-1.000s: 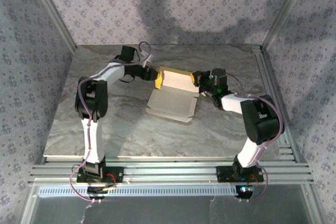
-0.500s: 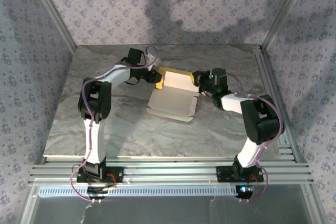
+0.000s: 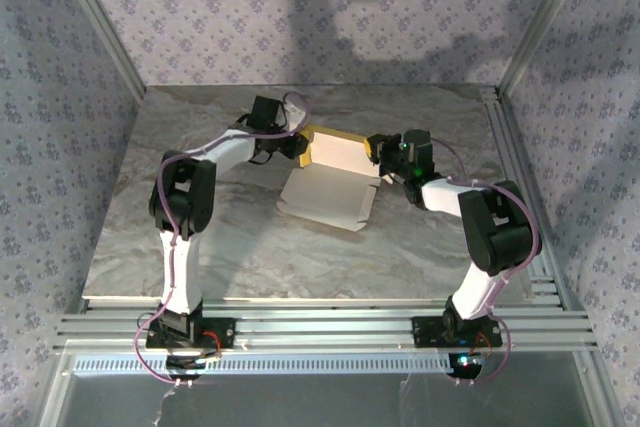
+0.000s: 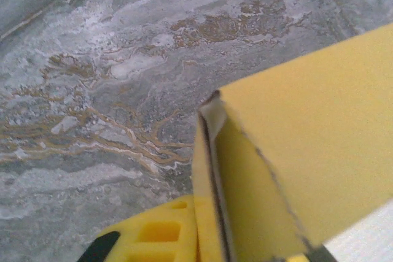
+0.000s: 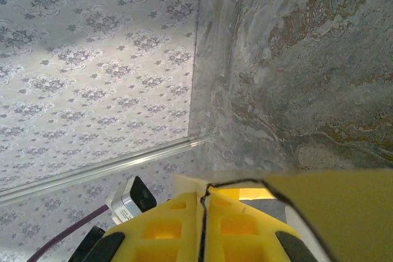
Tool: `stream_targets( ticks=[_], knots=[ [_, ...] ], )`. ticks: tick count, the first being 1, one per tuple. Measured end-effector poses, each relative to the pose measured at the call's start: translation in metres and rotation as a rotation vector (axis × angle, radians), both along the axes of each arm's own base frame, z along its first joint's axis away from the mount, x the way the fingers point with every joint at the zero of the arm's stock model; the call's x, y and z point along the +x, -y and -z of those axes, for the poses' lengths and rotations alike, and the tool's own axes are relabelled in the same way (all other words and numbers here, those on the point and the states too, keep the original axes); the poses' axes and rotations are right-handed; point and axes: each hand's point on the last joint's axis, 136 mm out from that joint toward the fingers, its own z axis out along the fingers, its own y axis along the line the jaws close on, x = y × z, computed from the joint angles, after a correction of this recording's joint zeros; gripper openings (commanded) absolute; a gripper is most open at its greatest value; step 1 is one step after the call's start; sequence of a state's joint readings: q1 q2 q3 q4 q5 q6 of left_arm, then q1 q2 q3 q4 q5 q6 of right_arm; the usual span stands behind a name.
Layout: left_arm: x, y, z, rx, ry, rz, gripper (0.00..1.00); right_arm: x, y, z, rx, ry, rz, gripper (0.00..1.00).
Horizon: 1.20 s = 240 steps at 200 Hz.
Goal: Fold the paper box
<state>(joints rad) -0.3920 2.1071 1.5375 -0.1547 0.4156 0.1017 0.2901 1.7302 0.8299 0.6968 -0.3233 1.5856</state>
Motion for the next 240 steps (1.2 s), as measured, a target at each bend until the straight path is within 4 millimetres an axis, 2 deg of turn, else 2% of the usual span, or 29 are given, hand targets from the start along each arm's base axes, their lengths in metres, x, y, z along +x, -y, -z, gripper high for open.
stream_targets(
  ticks=[9,54,95,116,141,148,163,176,240],
  knots=[
    [0.0008,0.0015,-0.0001,0.008,0.005,-0.016,0.0,0.001,0.0014,-0.0005,0.0,0.002,0.005,0.0],
    [0.0044,0.0071,-0.0008,0.077,0.054,-0.091,0.0,0.0034,0.0054,-0.001,-0.002,0.003,0.019,0.0],
    [0.0055,0.0073,-0.0007,0.118,0.075,-0.136,0.13,0.0036,0.0058,-0.0009,-0.003,0.003,0.022,0.0],
    [0.0052,0.0063,0.0015,0.132,0.077,-0.152,0.14,0.0032,0.0046,-0.0018,-0.001,0.006,0.016,0.0],
    [0.005,0.003,0.0051,0.145,0.074,-0.17,0.22,0.0007,0.0,-0.0024,0.004,0.007,-0.005,0.0],
    [0.0043,0.0028,0.0064,0.149,0.072,-0.172,0.19,-0.0001,-0.0017,-0.0025,0.005,0.007,-0.01,0.0],
    [0.0041,0.0019,0.0079,0.157,0.072,-0.178,0.06,-0.0007,-0.0032,-0.0028,0.006,0.008,-0.015,0.0],
    [0.0047,0.0012,0.0078,0.159,0.074,-0.182,0.0,-0.0006,-0.003,-0.0029,0.006,0.008,-0.014,0.0],
    [0.0058,-0.0004,0.0084,0.161,0.071,-0.202,0.0,-0.0006,-0.003,-0.0031,0.006,0.009,-0.014,0.0]
  ],
)
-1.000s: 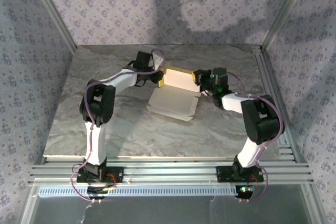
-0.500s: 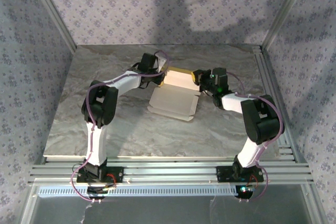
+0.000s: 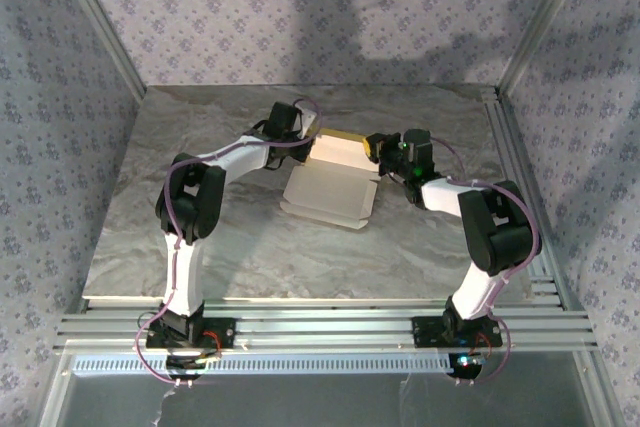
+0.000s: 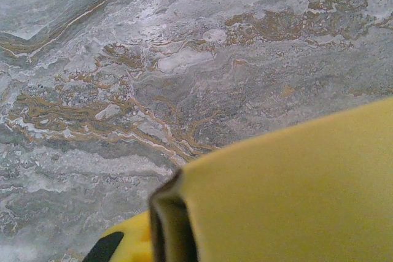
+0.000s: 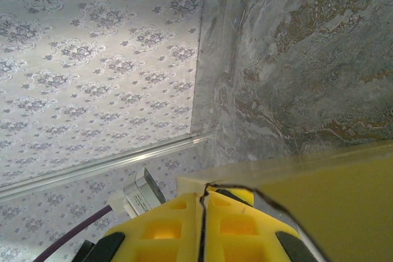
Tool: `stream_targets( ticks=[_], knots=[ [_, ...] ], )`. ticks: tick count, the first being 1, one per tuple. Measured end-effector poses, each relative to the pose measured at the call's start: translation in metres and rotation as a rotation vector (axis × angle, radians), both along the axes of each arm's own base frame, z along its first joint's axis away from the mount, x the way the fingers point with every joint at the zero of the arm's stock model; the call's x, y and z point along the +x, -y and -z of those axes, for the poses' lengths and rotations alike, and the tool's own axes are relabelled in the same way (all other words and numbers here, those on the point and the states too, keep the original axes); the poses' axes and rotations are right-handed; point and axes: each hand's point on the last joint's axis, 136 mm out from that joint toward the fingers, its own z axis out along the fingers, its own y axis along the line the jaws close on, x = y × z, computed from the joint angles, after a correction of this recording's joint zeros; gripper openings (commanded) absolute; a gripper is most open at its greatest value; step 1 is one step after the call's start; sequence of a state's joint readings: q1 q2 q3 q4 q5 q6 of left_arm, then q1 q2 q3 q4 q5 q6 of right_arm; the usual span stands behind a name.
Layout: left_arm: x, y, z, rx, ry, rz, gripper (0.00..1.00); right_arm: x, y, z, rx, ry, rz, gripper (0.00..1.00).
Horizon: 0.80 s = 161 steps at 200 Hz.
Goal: Fold the paper box
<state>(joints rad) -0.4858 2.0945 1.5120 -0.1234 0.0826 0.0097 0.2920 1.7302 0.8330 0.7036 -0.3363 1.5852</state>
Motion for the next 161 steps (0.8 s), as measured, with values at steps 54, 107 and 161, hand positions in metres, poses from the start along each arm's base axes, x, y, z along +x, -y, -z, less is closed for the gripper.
stream_targets(
  ticks=[54,107,161],
  knots=[
    [0.001,-0.001,0.0,0.088,0.038,-0.129,0.0,0.0,0.001,0.003,-0.005,-0.01,0.004,0.0],
    [0.001,-0.003,0.0,0.103,0.054,-0.199,0.21,-0.001,0.0,0.003,-0.005,-0.011,0.002,0.0],
    [-0.001,-0.004,0.014,0.078,0.001,-0.192,0.11,-0.001,-0.001,0.003,-0.004,-0.011,-0.004,0.0]
  ],
)
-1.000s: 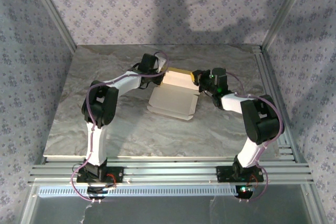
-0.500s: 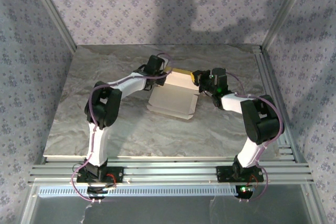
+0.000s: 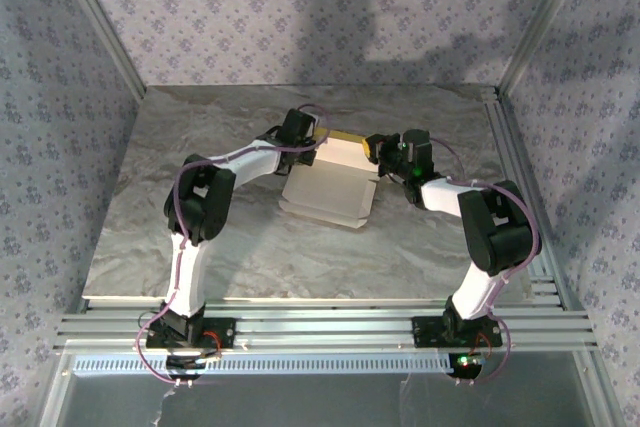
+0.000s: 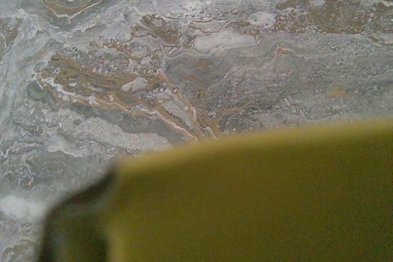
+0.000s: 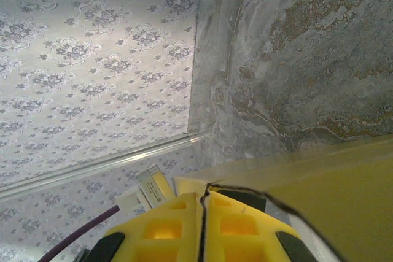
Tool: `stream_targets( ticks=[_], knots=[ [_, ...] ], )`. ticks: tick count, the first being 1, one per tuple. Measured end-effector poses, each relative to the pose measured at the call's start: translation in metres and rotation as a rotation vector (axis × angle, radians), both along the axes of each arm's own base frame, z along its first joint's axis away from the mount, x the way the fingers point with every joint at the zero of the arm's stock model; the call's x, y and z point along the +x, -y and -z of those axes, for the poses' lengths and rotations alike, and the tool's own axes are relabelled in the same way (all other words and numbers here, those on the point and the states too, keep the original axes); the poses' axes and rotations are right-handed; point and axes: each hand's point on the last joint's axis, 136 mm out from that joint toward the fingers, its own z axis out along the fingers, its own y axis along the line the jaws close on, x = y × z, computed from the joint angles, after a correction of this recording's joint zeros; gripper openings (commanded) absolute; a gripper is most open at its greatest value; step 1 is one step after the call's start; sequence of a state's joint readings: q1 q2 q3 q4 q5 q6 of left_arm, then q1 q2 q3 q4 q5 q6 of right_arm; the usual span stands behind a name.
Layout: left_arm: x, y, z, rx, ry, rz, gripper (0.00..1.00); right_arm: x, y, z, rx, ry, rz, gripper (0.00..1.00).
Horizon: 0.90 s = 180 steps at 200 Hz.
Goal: Fold the paper box
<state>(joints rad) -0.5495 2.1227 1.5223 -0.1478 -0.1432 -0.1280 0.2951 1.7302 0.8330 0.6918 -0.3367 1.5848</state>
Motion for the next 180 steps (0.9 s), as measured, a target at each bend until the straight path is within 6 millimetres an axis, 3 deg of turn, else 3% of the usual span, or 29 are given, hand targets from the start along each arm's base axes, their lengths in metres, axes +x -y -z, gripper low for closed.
stream_targets(
  ticks=[20,88,180],
  knots=[
    [0.001,0.001,0.0,-0.02,-0.005,0.004,0.0,0.0,0.0,0.0,0.0,0.001,0.0,0.0],
    [0.002,-0.001,-0.001,-0.041,-0.01,-0.022,0.0,0.0,0.0,-0.001,-0.002,0.004,-0.001,0.0],
    [-0.003,-0.009,-0.001,0.04,0.02,-0.234,0.0,-0.001,-0.004,0.0,-0.004,0.001,-0.006,0.0]
  ],
)
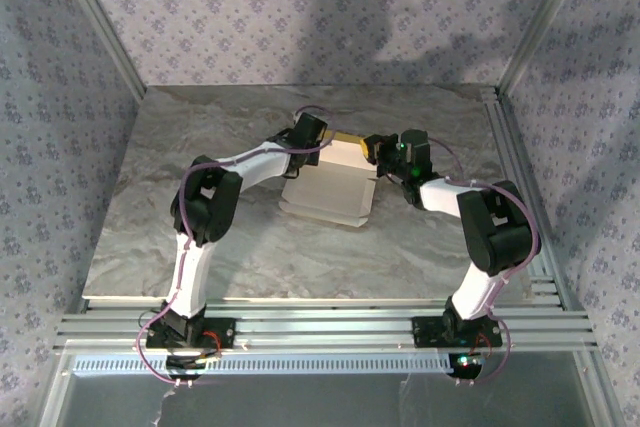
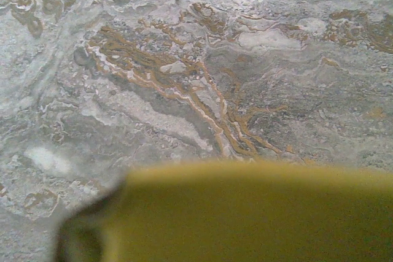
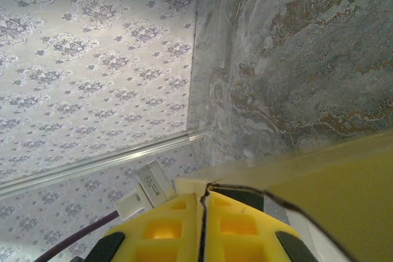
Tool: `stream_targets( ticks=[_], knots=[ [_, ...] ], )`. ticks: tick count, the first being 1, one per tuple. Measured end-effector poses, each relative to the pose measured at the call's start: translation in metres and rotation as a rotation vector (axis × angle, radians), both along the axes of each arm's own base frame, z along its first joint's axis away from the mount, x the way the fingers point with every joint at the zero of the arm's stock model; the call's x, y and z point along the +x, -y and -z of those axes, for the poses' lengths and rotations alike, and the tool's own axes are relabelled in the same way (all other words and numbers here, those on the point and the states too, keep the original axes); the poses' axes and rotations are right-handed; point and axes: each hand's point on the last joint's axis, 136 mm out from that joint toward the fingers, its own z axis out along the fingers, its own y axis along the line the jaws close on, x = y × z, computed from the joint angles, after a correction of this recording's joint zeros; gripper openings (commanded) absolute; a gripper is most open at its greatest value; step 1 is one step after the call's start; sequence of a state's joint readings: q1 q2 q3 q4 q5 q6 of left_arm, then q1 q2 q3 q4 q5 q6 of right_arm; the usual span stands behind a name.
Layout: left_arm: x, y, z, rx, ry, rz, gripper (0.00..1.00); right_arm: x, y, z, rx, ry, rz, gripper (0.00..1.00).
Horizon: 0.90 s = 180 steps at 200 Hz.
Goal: Fold the paper box
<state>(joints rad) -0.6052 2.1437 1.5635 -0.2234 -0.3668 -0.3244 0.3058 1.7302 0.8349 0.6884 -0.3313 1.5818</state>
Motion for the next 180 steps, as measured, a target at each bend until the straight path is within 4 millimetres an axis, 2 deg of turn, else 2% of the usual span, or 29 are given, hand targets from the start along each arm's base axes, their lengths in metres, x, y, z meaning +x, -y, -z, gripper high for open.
stream_targets(
  ticks=[12,21,36,66,77,87,96,137,180],
  knots=[
    [0.0,0.0,0.0,-0.007,0.002,-0.005,0.0,0.0,0.0,0.0,0.001,0.0,-0.002,0.0],
    [0.0,0.0,0.001,-0.013,0.007,-0.006,0.12,-0.001,-0.001,0.0,0.001,0.0,-0.005,0.0],
    [-0.002,-0.002,0.001,-0.029,0.018,-0.005,0.21,-0.001,-0.002,0.0,0.004,0.0,-0.012,0.0],
    [-0.004,-0.012,0.001,-0.079,0.015,0.005,0.27,-0.003,-0.004,-0.001,0.009,0.001,-0.027,0.0],
    [-0.003,-0.013,0.001,-0.099,0.007,0.015,0.24,-0.003,-0.004,-0.001,0.009,0.001,-0.029,0.0],
    [-0.003,-0.012,0.001,-0.111,-0.001,0.029,0.13,-0.003,-0.004,-0.001,0.01,0.0,-0.031,0.0],
    [-0.003,-0.009,0.001,-0.118,-0.006,0.048,0.0,-0.003,-0.005,-0.001,0.01,-0.001,-0.032,0.0],
    [-0.004,-0.008,0.001,-0.119,-0.006,0.055,0.0,-0.003,-0.005,-0.002,0.011,0.002,-0.034,0.0],
    [-0.005,-0.013,0.0,-0.069,0.002,-0.043,0.0,-0.005,-0.01,-0.001,0.007,-0.004,-0.04,0.0]
  ],
)
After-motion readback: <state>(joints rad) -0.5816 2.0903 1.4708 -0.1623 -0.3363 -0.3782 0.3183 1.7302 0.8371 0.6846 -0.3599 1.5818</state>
